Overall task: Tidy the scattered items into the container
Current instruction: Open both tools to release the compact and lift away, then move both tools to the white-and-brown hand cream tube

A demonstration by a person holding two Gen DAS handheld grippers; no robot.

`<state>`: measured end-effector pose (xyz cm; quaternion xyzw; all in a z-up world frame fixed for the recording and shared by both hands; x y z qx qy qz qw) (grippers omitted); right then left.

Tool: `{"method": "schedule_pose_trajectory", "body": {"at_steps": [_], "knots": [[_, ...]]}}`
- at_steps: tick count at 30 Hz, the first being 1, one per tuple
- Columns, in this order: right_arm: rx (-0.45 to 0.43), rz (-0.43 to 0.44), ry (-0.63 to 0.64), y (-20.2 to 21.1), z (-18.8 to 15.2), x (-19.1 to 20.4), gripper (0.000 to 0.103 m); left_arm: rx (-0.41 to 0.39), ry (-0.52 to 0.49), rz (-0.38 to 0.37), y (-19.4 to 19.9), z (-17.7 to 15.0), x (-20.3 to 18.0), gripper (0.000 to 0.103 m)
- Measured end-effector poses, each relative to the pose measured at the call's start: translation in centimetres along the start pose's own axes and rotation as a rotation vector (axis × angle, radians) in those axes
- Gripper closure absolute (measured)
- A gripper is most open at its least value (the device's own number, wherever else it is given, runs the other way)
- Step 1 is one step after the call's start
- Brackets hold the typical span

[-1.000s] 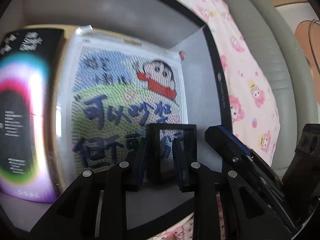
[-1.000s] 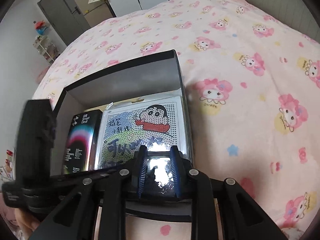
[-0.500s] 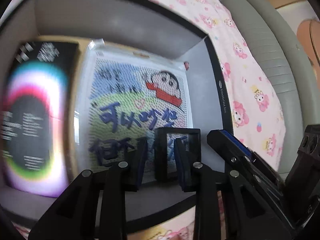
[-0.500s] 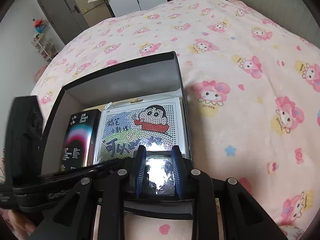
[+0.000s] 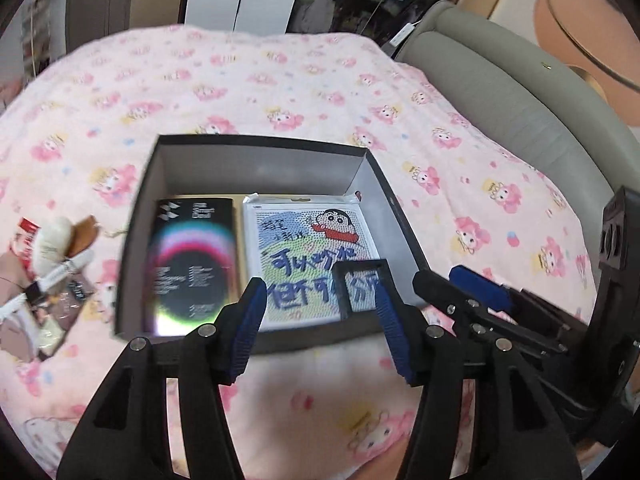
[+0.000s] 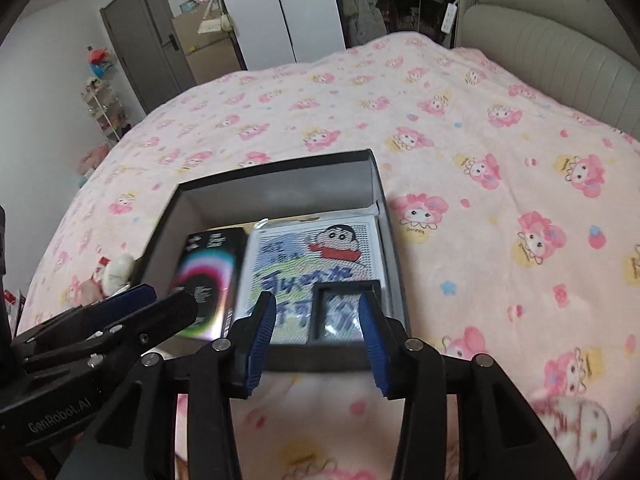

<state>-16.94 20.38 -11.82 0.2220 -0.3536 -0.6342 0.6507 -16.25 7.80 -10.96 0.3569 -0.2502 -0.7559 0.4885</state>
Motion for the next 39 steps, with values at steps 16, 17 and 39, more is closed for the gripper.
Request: {"method": "schedule_pose_trajectory", "body": {"at_steps": [16,17,39], "knots": [[0.04,0.122,0.174,3.8,-5.5,11.2,0.064,-0.038,0.091,0.07,9.5,-5.0,8.1,0.046],[0.045,0.135,0.187,3.7,-5.8,12.3,0.064,-0.043,0.11,0.083,10.2,-5.3,9.4,0.046],[0.355,0.265,0.389,-13.1,-10.1,31.1,0.064,0.178,0.6,0.129,5.6,-10.7,35.2,0.051]]}}
Point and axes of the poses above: each gripper's, at about its wrist camera, not at the fingertips, and y roughly against the way its jaws point, x to its left, z to its top, the point moved 9 cm from there along -y, roughly the way its jaws point, and after that the axes turned 3 degrees about -x, right-handed, at the moved point
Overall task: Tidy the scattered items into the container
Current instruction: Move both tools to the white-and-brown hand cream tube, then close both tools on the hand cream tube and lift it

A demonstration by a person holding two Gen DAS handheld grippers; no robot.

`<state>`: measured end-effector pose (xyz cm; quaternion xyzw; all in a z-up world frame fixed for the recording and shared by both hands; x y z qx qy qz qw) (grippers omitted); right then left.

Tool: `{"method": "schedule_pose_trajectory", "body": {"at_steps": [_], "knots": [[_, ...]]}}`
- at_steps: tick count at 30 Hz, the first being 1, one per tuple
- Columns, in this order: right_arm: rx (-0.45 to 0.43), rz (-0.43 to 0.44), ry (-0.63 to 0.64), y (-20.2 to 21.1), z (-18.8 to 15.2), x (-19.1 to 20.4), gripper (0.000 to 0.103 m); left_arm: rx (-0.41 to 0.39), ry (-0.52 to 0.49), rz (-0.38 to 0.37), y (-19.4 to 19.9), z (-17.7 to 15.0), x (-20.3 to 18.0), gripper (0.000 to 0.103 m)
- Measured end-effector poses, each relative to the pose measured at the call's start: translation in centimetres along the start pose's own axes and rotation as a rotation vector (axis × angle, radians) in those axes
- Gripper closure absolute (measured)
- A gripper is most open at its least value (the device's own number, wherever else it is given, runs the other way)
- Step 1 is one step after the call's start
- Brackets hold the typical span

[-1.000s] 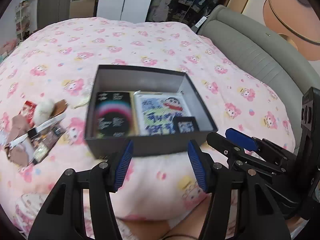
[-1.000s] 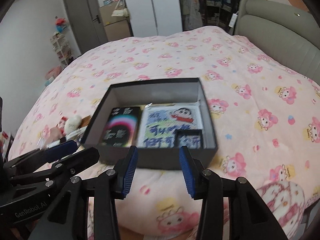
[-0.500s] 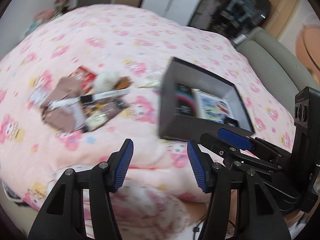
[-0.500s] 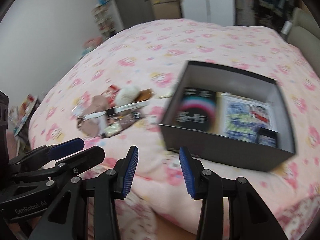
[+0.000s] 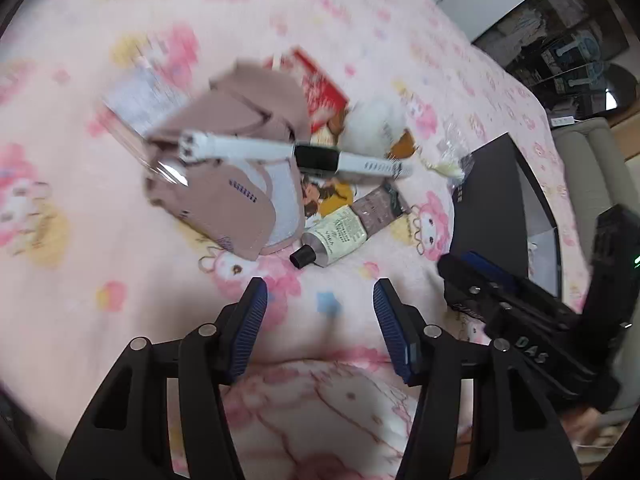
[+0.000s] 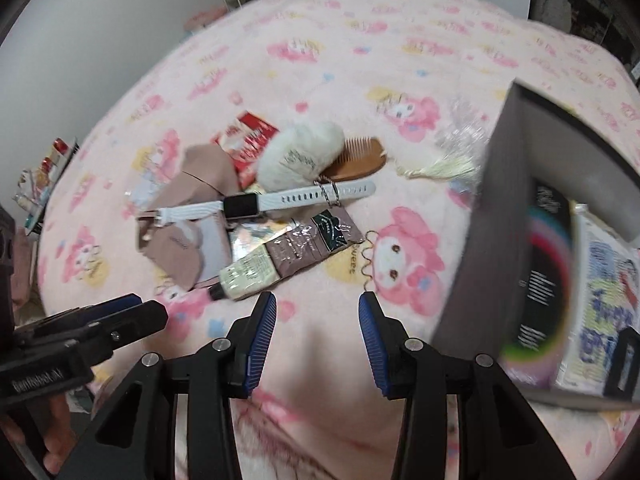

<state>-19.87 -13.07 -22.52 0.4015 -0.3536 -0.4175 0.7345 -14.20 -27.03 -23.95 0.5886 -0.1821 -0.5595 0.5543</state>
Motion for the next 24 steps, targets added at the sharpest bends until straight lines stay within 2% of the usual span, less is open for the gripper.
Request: {"method": "schedule_pose_trajectory", "body": {"at_steps": [2,6,9,11,16,17,21,24], "knots": [[0.033,-0.012,-0.006,-1.8,0.1,-0.2,0.064,0.072,-0.012,-0.026,-1.9,0.5,0.5,0.053],[0.053,-0.018,-0.019,-4.0,0.9,-0.5,0.064,0.165,-0.079,-0.054,-4.7,0.9,-0.3,0.053],[0.053,-0.037,-0.016,-5.0,1.5,-0.9,0.064,0.21,-0.116,0.003,-7.2,1.0,-0.2,0.051],[0.051,-0.046,-0.023,-5.2,1.7,-1.1,0.064,0.262,-0.108,-0.013,-8.4,0.8,-0.3,0.052],[0.03,-0.042,-0.036,-5.0,2.5,-1.5,0.064,0.237,-0.159,-0.033,-8.1,0.9,-0.8,0.063],[0.029,-0.041,-0.041,-5.0,2.6,-1.6,0.064,0.225,-0.172,-0.034,-7.6,0.7,-0.9,0.068],[0.018,-0.009,-0.055,-4.4,2.8,-1.4,0.064,0.171,-0.185,-0.03,-4.9,0.1,0.1,0.071],[0.022,0.016,-0.037,-4.7,2.8,-0.7,0.064,0.143,-0.156,-0.026,-3.1,-0.1,2.2,0.07]]}}
Point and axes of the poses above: each gripper's, at about its wrist camera, not at the fingertips, and y roughly against the way its jaws point, x to its left, z to its top, the point moved 9 cm from there along -y, roughly the way its jaws point, and after that the axes turned 3 degrees about -x, right-handed, at the moved point
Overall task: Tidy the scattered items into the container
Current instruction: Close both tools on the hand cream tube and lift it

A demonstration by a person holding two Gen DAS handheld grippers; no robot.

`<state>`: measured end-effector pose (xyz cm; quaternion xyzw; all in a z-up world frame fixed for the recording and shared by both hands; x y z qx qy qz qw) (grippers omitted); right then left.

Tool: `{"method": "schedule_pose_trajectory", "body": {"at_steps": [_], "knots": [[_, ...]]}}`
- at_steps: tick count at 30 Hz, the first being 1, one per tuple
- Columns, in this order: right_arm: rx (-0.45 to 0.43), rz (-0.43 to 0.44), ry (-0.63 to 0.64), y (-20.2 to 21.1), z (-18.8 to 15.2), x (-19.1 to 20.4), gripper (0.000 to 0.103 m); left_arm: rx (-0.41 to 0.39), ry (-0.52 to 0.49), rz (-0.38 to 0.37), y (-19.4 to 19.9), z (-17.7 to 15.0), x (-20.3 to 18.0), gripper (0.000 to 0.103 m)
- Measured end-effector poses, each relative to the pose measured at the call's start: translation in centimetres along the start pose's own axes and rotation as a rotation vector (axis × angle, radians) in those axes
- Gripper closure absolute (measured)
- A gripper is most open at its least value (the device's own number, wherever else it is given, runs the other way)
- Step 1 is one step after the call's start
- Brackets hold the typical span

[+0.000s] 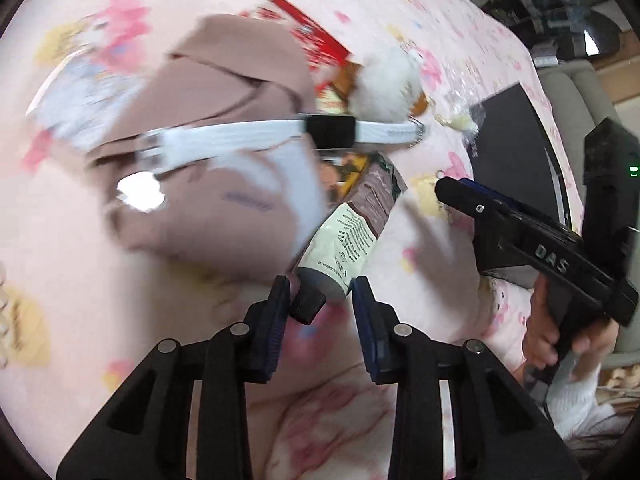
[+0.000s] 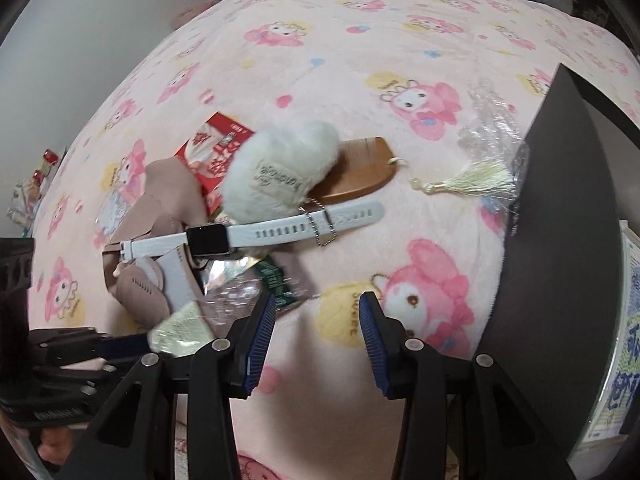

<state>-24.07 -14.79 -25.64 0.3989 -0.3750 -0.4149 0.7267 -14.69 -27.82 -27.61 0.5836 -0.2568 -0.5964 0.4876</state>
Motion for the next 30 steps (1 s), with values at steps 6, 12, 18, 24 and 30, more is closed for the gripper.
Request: {"method": "schedule_pose_trajectory", "body": {"at_steps": [6,12,18,24,30], "knots": [[0.005,0.138,0.025,-2.1,0.6,2.3,0.064,-0.02,0.109,-0.096,0.9,-1.3,2.1,0.068],[0.034,0.178,0.039,-5.0,1.0,3.2,0.058,-0.069,0.186,-0.087,0.4,-1.9,3.2,0.075],[0.149,0.336,0.051,-4.4,-1.4,5.4,0.058,-0.201,0.256,0.03,2.9,0.2,5.5,0.077],[0.117,0.299,0.121,-2.3,-2.9,6.4,0.058,-0.221,0.321,-0.016,3.7,-0.5,6.0,0.046],[0.155,0.318,0.036,-5.1,-2.5,5.7,0.056,-0.211,0.383,-0.004,1.0,-0.4,6.4,0.057]]}}
Point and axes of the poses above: each gripper's, at about its wrist camera, not at the fingertips, and y roughly against the way its jaws point, x to its left, z to its top, the point moved 9 cm from there along -y, roughly the way its jaws point, and after that the axes turned 3 degrees about -x, right-handed, at the moved point
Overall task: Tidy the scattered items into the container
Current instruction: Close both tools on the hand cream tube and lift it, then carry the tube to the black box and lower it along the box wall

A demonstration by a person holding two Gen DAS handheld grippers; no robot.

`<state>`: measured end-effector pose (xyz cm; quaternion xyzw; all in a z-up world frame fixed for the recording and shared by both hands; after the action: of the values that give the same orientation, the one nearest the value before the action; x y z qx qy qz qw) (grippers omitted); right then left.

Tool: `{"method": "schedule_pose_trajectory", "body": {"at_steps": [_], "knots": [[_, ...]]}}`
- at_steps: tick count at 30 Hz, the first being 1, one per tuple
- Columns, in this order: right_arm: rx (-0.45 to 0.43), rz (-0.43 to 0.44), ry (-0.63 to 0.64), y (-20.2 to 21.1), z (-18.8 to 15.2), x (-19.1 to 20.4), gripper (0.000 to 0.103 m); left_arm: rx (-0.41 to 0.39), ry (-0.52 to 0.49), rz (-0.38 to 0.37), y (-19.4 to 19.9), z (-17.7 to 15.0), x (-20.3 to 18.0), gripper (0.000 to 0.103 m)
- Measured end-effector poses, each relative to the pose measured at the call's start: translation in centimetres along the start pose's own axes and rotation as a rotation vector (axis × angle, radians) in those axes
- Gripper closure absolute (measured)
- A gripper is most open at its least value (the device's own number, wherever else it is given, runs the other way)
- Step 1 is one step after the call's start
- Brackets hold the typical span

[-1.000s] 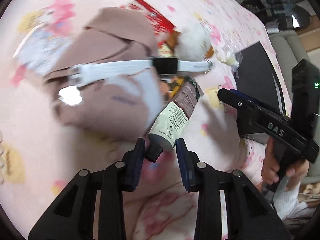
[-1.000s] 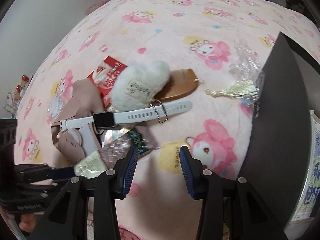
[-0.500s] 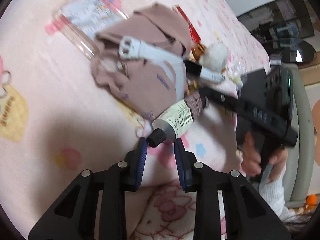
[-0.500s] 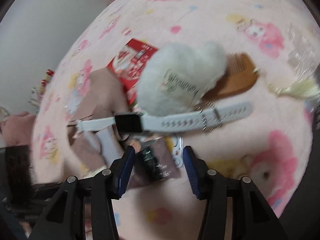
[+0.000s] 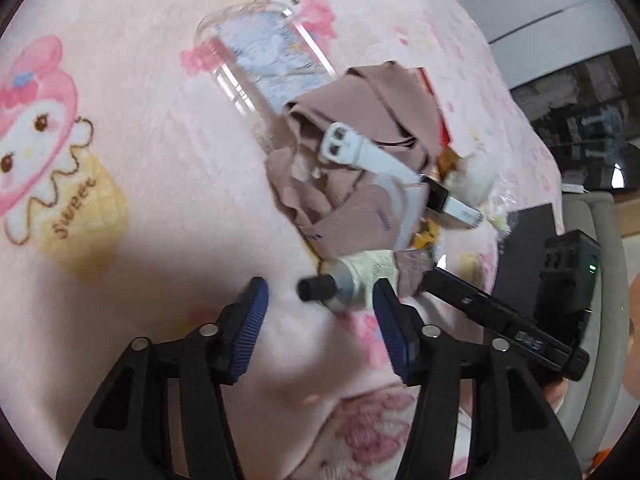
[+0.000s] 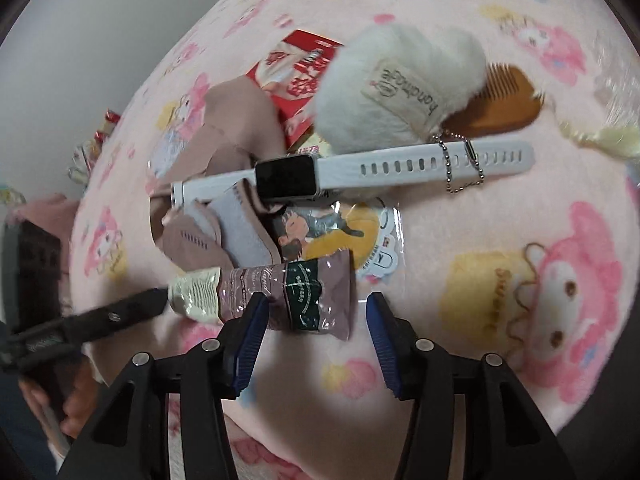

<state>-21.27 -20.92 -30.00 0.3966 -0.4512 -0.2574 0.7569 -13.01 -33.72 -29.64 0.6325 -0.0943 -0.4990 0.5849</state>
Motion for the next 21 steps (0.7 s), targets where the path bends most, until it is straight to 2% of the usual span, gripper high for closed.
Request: {"method": "schedule_pose_trajectory", "body": {"at_steps": [2,4,6,9,13,21], "knots": [[0.022,0.075,-0.015,0.0,0.0,0.9,0.056,-0.001,-0.022,-0.01,0.3,-0.2,-1.0,0.063],[0.017,0.056,0.011,0.5,-0.2,1.3,0.058,-0.02,-0.06,0.028,0.6,-0.5,-1.6,0.064],[-0.005,0.048,0.023,1.7,-0.5,1.8,0.061,-0.026,-0.069,0.027,1.4,-1.1,-2.1,0.064],[-0.06,0.04,0.034,4.8,-0.8,2.3,0.063,-0.04,-0.078,-0.031,3.0,-2.0,-3.7,0.064],[-0.14,0.017,0.049,10.2,-2.3,2.8,0.063,-0.061,-0.139,-0.089,4.7,-3.3,-7.6,0.064],[-0.316,-0.045,0.003,21.5,-4.8,-1.0,0.063,-0.059,-0.293,-0.206,7.2,-6.4,-17.3,0.064]]}}
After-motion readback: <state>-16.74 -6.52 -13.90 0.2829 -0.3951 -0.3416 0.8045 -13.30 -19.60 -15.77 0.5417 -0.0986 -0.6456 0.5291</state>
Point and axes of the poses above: each gripper's, at about its wrist camera, not at the fingertips, and y roughly against the way its jaws point, x to its left, z to its top, the point moved 9 cm from there along -y, roughly the way its jaws point, and after that the axes turned 3 degrees about -x, right-handed, at the moved point
